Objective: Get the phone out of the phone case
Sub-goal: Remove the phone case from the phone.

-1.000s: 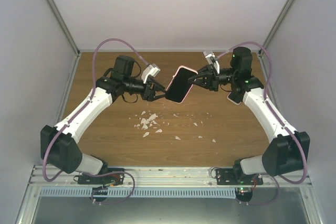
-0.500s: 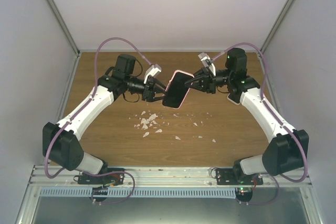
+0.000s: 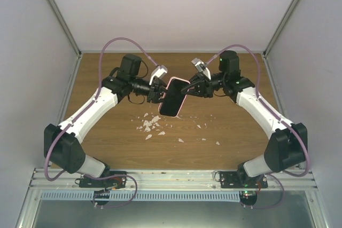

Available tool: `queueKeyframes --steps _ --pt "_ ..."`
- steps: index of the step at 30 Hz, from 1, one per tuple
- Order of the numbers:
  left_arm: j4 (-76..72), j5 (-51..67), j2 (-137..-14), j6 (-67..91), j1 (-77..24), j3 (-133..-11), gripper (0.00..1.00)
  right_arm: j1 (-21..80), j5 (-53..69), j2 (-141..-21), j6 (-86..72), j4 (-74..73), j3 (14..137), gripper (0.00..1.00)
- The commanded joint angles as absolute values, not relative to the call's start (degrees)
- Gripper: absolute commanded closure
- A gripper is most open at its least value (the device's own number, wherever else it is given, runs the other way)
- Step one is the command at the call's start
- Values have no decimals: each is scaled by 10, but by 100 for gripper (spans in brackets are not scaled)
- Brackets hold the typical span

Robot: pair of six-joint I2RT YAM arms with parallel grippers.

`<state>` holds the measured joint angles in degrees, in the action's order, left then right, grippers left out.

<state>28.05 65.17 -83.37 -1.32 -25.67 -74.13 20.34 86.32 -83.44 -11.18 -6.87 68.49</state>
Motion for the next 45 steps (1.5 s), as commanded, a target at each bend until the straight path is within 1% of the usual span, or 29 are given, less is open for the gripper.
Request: queueKeyframes --steps 1,5,9,15,16,18,20,22,26,30,34,38,41,45 --pt "165 652 -847 33 -286 -780 62 262 966 -860 -103 -94 708 99" --pt "155 659 -849 61 -284 -776 70 254 970 -884 -99 -114 742 99" --pt "97 674 -843 131 -269 -745 75 233 958 -905 -74 -153 786 100" --pt "51 689 -835 195 -246 -712 81 202 942 -930 -70 -175 833 98" --pt "39 691 -833 208 -242 -706 82 199 938 -932 -71 -176 838 96" --pt "12 694 -828 236 -234 -691 84 194 921 -940 -75 -176 848 85" --pt "-21 698 -824 266 -227 -676 86 188 904 -949 -82 -176 858 79" --pt "-45 700 -822 295 -215 -662 87 182 887 -960 -90 -175 871 65" --pt "-86 713 -822 346 -189 -639 90 165 871 -975 -96 -173 901 48" --pt "-143 716 -823 412 -159 -611 93 144 834 -976 -116 -148 910 40" --pt "-217 716 -830 496 -137 -574 100 140 718 -968 -119 -130 891 31" --pt "-234 702 -841 535 -111 -557 100 140 641 -968 -110 -128 881 29" --pt "-222 678 -849 564 -94 -555 100 143 584 -961 -106 -124 874 28" --pt "-106 625 -856 559 -83 -587 100 164 482 -944 -72 -135 871 28"
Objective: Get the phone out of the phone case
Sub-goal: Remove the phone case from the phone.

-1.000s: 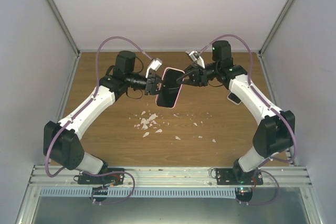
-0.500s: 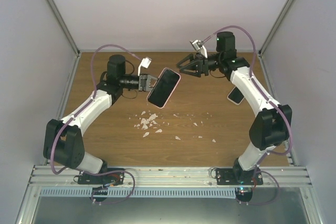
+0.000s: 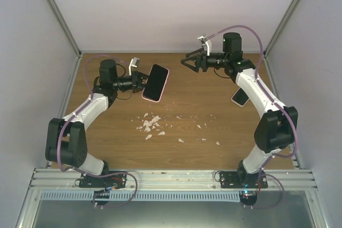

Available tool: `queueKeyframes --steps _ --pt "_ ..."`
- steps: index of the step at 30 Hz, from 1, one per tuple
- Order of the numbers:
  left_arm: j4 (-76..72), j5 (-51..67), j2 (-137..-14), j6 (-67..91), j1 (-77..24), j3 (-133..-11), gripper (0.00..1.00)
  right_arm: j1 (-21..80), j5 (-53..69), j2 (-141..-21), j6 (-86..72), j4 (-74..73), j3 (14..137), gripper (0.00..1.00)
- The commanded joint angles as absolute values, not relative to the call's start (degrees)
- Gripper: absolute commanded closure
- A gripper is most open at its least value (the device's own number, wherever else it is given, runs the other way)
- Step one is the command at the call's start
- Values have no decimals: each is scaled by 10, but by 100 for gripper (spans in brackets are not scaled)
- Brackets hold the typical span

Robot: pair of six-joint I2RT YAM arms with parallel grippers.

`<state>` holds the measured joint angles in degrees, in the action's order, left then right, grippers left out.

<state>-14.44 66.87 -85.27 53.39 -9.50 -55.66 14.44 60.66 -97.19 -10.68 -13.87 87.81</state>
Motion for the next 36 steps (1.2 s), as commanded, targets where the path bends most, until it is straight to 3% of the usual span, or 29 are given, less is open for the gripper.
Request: queueKeyframes --steps 1,17,27,36 --pt "-83 609 -857 565 -81 -592 100 171 459 -940 -62 -137 871 28" --pt "69 483 -876 617 -63 -641 100 334 205 -912 95 -138 865 29" --pt "77 480 -876 637 -56 -641 100 458 83 -944 180 -142 876 29" --pt "71 484 -879 645 -52 -634 99 500 37 -963 213 -127 861 29"
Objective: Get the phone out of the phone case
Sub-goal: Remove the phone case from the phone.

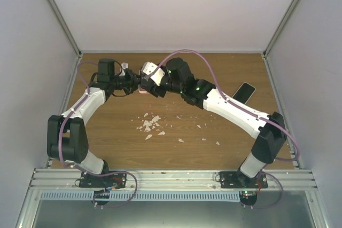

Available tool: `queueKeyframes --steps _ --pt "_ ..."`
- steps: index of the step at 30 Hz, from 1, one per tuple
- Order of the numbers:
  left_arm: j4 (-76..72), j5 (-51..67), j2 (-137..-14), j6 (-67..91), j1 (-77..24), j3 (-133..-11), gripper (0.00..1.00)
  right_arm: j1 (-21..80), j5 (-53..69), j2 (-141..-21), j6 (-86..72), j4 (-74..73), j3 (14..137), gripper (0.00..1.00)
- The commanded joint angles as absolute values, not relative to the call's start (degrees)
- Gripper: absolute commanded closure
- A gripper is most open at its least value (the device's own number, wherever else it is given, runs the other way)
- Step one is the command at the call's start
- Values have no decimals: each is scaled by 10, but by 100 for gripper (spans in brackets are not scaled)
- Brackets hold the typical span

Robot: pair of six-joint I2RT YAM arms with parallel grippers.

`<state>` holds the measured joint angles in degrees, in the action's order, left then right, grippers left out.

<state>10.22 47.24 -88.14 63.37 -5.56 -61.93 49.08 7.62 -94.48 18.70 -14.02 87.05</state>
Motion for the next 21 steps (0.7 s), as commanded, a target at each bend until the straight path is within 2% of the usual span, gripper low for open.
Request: queueKeyframes --steps 1,21 --pt "71 485 -879 646 -52 -633 99 501 31 -968 215 -125 861 29" --pt "62 482 -885 648 -53 -628 99 519 -50 -1010 247 -111 861 29"
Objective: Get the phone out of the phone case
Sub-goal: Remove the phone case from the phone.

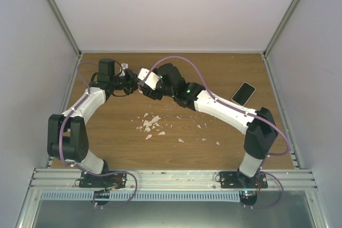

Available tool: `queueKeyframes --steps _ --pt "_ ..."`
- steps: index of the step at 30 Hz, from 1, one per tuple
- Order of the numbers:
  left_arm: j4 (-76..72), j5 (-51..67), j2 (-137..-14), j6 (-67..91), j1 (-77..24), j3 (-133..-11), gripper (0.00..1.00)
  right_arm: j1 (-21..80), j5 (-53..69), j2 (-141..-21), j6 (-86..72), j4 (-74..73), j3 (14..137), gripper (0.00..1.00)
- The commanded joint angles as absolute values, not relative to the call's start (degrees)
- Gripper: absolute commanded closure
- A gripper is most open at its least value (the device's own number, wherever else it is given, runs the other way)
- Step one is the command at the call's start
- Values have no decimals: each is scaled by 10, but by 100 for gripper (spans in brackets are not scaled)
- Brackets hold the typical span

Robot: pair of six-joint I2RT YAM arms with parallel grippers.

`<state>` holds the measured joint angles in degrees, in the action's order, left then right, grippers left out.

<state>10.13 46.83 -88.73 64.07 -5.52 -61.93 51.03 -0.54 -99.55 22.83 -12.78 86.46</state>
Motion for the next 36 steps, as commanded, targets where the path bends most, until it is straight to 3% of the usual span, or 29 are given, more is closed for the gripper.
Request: queueKeyframes --steps 1,18,30,36 --pt "62 483 -885 649 -52 -628 99 521 -63 -1013 253 -109 861 29" --pt "55 485 -885 654 -53 -620 99 546 -222 -1017 377 52 768 41" --pt "47 488 -883 654 -55 -614 100 547 -208 -1008 397 77 752 78" --pt "52 485 -881 645 -57 -616 100 548 -208 -1001 405 82 753 88"
